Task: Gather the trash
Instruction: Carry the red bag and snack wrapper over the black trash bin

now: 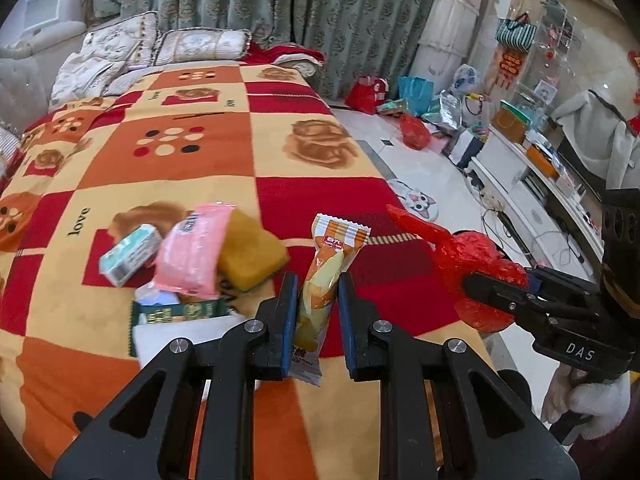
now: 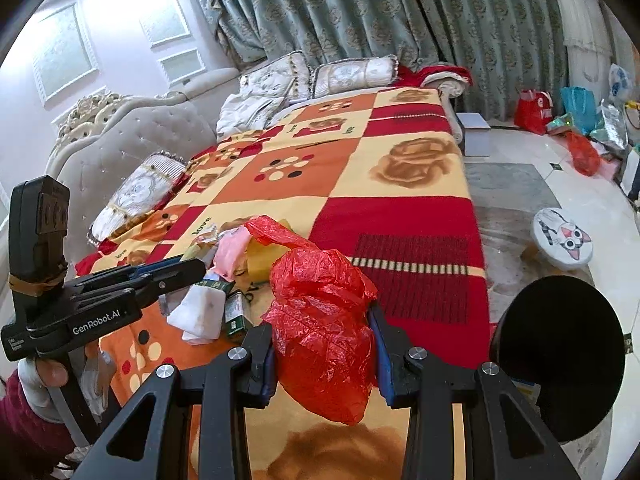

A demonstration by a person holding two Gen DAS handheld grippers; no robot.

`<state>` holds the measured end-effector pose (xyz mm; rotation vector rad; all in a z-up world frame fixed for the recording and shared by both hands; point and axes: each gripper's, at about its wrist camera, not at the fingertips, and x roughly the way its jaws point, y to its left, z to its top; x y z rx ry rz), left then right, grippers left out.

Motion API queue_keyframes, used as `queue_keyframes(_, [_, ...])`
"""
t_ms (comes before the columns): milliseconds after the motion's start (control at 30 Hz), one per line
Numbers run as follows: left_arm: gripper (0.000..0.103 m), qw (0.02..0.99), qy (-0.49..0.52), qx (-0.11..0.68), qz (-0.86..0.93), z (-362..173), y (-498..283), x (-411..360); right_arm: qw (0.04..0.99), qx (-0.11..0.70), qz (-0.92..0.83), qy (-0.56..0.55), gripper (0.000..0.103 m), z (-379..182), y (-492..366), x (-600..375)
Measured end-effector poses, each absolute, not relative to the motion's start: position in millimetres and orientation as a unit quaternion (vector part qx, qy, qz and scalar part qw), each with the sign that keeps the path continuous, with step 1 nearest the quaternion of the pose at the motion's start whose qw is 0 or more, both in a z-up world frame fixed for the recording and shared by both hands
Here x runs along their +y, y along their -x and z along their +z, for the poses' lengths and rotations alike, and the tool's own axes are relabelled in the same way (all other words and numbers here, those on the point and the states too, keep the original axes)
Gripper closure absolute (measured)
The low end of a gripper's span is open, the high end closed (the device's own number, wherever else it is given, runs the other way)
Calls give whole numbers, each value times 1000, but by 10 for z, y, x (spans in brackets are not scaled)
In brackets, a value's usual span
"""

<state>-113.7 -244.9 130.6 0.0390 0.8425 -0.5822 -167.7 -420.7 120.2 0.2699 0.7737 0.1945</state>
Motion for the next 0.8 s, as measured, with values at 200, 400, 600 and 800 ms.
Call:
queue_keyframes(200, [86, 866, -27, 405, -292, 1299, 1174, -2675, 915, 371, 78, -140, 66, 1217, 1749, -4378])
queue_keyframes(400, [86, 858, -32, 409, -308, 1281, 1197, -2912, 914, 373, 58, -147, 66, 1197, 1808, -4560])
queue_keyframes(600, [86, 849, -36, 414, -327, 1250, 1221, -3184, 912, 377, 39, -156, 66, 1149, 1877, -4751])
queue_keyframes(800, [86, 838, -33, 422, -343, 1212, 1221, -3443, 911, 378, 18, -167, 66, 1115, 1954, -4974])
